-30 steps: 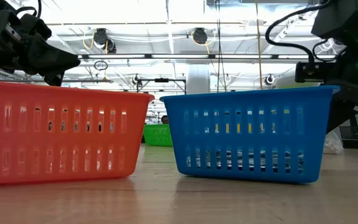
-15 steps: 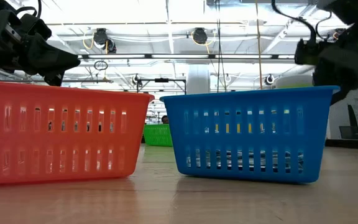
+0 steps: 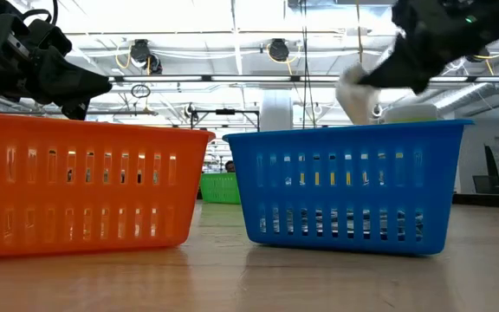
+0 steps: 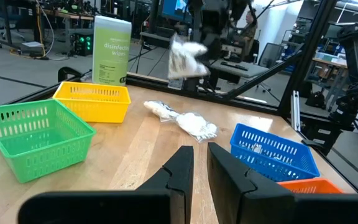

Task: Pick & Place Travel size toiletries
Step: Put the white cotton pack into the yellow bin

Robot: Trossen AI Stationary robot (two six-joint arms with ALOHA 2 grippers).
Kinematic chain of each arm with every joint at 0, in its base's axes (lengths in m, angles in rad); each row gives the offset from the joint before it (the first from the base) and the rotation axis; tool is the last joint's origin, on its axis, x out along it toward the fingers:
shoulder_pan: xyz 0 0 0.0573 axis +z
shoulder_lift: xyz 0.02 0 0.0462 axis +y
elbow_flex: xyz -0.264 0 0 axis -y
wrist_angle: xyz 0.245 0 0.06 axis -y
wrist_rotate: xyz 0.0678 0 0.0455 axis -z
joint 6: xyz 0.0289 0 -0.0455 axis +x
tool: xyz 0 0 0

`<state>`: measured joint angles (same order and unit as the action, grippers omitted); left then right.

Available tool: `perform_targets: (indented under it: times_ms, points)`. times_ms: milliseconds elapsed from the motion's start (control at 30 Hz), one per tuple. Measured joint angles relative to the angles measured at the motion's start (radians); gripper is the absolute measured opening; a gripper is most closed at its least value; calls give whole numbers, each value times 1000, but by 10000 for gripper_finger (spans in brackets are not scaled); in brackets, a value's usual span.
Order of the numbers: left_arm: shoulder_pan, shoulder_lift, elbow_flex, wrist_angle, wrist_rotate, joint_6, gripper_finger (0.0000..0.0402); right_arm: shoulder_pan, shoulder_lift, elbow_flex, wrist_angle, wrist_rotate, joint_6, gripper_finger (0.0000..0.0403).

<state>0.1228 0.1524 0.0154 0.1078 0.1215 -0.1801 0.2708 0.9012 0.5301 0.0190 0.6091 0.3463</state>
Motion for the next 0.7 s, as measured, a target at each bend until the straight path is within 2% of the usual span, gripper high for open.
perform_targets:
  times_ms: [233,400,467,600,700]
  points:
    - [0,0,0,0,0,0,44,-133,43,0,289,20,-304,1]
    - [0,0,0,0,0,0,44,-265,105,0,404,11,-396,1]
    - [0,0,0,0,0,0,44,-328,131,1,446,-31,-429,1]
    - [0,0,0,0,0,0,44,-441,197,55,429,-118,-438,1]
    - [0,0,0,0,0,0,44,-513,257,148,331,-206,-438,0]
